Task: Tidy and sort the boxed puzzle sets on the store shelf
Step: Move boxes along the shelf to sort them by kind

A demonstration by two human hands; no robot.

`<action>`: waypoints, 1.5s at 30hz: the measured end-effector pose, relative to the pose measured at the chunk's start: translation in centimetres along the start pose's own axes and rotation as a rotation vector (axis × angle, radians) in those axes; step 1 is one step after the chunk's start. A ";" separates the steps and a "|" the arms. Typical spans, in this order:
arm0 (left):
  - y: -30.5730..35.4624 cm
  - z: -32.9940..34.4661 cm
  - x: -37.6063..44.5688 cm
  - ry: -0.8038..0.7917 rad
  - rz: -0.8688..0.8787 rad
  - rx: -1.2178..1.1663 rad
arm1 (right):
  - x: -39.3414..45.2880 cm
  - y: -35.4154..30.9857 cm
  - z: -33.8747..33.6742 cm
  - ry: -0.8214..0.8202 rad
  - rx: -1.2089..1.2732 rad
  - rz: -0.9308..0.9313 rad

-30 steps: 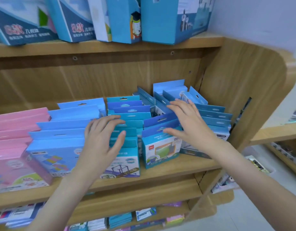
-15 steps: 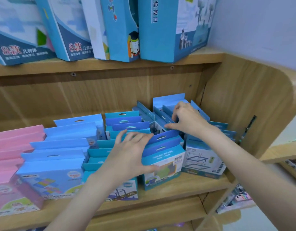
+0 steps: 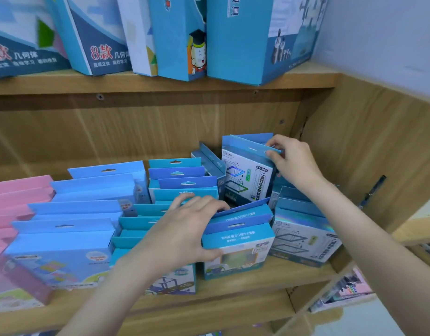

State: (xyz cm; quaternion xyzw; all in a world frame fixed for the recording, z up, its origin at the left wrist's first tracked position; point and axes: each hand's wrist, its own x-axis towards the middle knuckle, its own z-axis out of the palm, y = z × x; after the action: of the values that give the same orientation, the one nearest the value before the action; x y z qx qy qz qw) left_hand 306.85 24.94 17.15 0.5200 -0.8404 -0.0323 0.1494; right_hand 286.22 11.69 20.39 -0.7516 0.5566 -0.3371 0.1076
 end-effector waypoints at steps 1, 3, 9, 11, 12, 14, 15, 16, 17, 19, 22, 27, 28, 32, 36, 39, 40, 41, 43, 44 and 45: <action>0.1 0.0 0.0 -0.002 -0.003 -0.002 | -0.2 0.0 0.0 -0.006 0.011 0.004; 0.2 0.0 -0.1 -0.007 -0.008 0.009 | -0.6 -0.1 0.1 -0.004 -0.008 -0.007; 0.3 0.0 -0.2 -0.015 -0.025 0.084 | -2.0 -1.3 -1.2 0.210 0.100 -0.107; 0.3 0.1 -0.1 -0.010 -0.031 0.088 | -3.3 -1.5 -2.0 0.285 0.143 -0.139; 0.2 0.1 -0.1 -0.004 -0.032 0.089 | -4.1 -1.6 -2.3 0.329 0.163 -0.162; 0.1 0.1 -0.1 -0.001 -0.035 0.082 | -5.6 -1.5 -3.0 0.415 0.180 -0.210; 0.0 0.2 -0.1 0.001 -0.035 0.080 | -6.3 -1.5 -3.5 0.467 0.166 -0.235; 0.0 0.1 0.0 0.000 -0.033 0.081 | -6.9 -1.4 -4.1 0.525 0.140 -0.252; 0.0 0.1 0.0 -0.005 -0.031 0.082 | -7.4 -1.2 -4.7 0.589 0.115 -0.259; 0.0 0.0 0.1 -0.014 -0.030 0.084 | -8.4 -0.5 -6.0 0.694 0.096 -0.233; -0.1 0.0 0.1 -0.022 -0.030 0.089 | -9.9 0.3 -8.5 0.772 0.185 -0.179; -0.2 0.0 0.4 -0.011 -0.019 0.077 | -12.9 1.4 -12.7 0.553 0.173 -0.215; -0.2 0.0 0.3 -0.008 -0.017 0.075 | -13.6 1.7 -12.8 0.462 0.130 -0.223; -0.3 0.2 0.4 -0.020 -0.019 0.081 | -15.6 2.7 -10.7 0.138 -0.078 -0.265; -0.4 0.2 0.4 -0.028 -0.012 0.084 | -16.5 4.6 -6.0 0.166 -0.306 -0.221; -0.3 0.1 0.1 -0.010 0.006 0.096 | -16.1 4.7 -3.4 0.286 -0.393 -0.115; -0.3 0.1 0.1 -0.001 0.007 0.096 | -15.8 4.7 -2.9 0.313 -0.441 -0.118; -0.2 0.0 0.1 0.006 0.004 0.094 | -15.5 4.8 -2.6 0.333 -0.503 -0.135; -0.2 0.1 0.0 0.007 -0.007 0.092 | -14.7 5.6 -2.1 0.346 -0.637 -0.198; -0.1 0.1 0.0 0.004 -0.009 0.095 | -14.3 6.0 -2.1 0.336 -0.709 -0.246; -0.1 0.1 -0.1 -0.002 -0.008 0.099 | -14.0 6.4 -2.1 0.333 -0.764 -0.291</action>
State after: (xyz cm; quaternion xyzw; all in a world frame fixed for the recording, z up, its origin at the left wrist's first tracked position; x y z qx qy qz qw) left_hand 306.96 24.92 17.00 0.5302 -0.8389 0.0082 0.1224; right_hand 277.87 22.58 13.07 -0.7435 0.5394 -0.2354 -0.3176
